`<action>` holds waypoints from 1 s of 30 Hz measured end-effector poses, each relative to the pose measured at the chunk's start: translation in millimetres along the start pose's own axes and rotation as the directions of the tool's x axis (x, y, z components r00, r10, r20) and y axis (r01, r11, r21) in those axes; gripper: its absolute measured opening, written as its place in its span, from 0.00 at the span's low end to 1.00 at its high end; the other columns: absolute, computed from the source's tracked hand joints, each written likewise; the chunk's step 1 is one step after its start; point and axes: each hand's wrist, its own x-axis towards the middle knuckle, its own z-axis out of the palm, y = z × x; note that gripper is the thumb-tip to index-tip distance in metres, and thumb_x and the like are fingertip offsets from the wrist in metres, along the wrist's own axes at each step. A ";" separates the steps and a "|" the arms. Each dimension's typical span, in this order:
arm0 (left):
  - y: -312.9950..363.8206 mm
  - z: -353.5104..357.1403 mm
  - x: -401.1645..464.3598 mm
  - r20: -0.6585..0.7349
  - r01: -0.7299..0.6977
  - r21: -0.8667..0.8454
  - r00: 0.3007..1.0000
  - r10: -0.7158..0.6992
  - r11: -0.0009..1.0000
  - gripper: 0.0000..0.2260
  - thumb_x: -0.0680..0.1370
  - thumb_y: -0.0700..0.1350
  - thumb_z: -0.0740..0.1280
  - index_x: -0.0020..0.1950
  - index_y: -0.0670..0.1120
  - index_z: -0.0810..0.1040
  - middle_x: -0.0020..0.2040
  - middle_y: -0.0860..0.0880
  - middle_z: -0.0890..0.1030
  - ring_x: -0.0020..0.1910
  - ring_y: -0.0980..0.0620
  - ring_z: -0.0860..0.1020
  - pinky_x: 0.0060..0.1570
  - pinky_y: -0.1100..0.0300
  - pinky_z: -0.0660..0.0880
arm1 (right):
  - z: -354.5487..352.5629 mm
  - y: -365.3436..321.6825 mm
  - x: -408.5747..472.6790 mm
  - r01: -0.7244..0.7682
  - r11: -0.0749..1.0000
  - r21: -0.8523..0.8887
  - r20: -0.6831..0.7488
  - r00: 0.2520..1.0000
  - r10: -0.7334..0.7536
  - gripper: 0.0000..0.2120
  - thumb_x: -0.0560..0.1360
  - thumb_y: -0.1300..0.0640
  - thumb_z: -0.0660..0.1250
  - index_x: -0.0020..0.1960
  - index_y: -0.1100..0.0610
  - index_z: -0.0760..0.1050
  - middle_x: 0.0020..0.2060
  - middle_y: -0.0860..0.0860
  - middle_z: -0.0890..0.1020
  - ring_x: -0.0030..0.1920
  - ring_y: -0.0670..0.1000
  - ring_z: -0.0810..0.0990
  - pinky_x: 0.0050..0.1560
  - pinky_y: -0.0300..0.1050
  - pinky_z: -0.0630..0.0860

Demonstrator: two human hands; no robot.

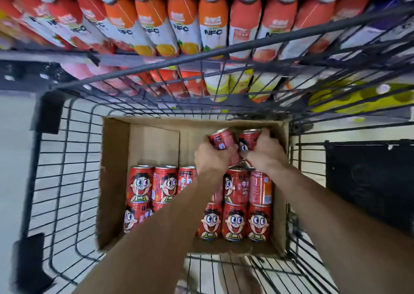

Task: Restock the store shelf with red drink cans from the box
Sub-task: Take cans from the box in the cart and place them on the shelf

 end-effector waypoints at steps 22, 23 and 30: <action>-137.9 -357.4 -162.9 -0.305 -0.360 -0.202 0.907 0.291 0.911 0.23 0.65 0.55 0.78 0.56 0.52 0.75 0.46 0.53 0.84 0.44 0.53 0.82 0.47 0.53 0.79 | 50.9 -178.8 -334.5 0.523 0.840 0.147 -0.193 0.848 -0.494 0.35 0.69 0.46 0.77 0.70 0.51 0.64 0.49 0.49 0.82 0.44 0.50 0.80 0.46 0.43 0.76; -146.4 -378.3 -172.1 -0.315 -0.372 -0.217 0.902 0.296 0.902 0.23 0.64 0.55 0.78 0.56 0.53 0.75 0.46 0.54 0.84 0.44 0.53 0.82 0.48 0.51 0.80 | 52.2 -188.7 -355.3 0.553 0.822 0.140 -0.201 0.828 -0.523 0.33 0.70 0.47 0.77 0.69 0.51 0.65 0.47 0.49 0.82 0.40 0.48 0.79 0.41 0.41 0.74; -176.7 -510.8 -235.5 -0.466 -0.529 -0.263 0.802 0.373 0.807 0.28 0.60 0.55 0.77 0.57 0.55 0.72 0.50 0.56 0.81 0.49 0.54 0.81 0.53 0.49 0.78 | 69.6 -262.0 -484.1 0.707 0.699 0.107 -0.285 0.695 -0.660 0.38 0.70 0.48 0.77 0.73 0.53 0.63 0.49 0.49 0.78 0.46 0.50 0.76 0.44 0.43 0.71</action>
